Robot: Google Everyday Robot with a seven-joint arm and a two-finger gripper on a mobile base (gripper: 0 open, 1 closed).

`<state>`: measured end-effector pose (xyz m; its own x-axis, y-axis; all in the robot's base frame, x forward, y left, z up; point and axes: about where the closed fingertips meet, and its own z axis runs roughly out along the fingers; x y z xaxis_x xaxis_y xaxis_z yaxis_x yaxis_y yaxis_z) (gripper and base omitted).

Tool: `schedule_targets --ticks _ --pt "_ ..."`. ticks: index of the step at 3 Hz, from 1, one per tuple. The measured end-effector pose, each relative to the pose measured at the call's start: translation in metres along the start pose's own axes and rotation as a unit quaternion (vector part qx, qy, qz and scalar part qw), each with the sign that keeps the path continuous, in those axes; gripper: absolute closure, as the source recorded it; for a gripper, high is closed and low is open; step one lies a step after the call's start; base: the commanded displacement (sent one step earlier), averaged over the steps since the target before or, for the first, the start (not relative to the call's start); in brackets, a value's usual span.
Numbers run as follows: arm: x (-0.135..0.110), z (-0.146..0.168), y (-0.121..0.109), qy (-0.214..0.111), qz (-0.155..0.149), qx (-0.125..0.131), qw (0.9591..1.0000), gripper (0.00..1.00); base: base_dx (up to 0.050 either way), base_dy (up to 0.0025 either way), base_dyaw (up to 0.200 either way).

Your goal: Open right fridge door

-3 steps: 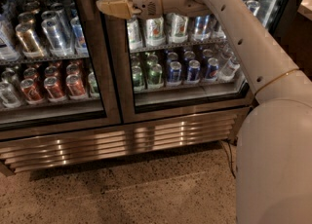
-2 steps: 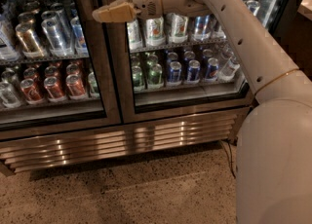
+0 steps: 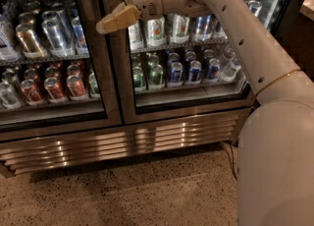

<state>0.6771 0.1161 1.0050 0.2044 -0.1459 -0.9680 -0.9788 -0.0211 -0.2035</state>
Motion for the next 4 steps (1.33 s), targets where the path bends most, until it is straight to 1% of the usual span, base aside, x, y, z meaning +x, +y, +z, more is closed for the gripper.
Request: schedule_targets --ticks 1,3,4 --pt "0.0 0.0 0.0 0.0 0.0 0.0 1.0 0.41 0.0 0.0 0.0" --pt "-0.0002 -0.0001 -0.0006 0.0 0.0 0.0 1.0 0.89 0.0 0.0 0.0" --pt "0.0 -0.0017 -0.0083 0.0 0.0 0.0 1.0 1.0 0.0 0.0 0.0"
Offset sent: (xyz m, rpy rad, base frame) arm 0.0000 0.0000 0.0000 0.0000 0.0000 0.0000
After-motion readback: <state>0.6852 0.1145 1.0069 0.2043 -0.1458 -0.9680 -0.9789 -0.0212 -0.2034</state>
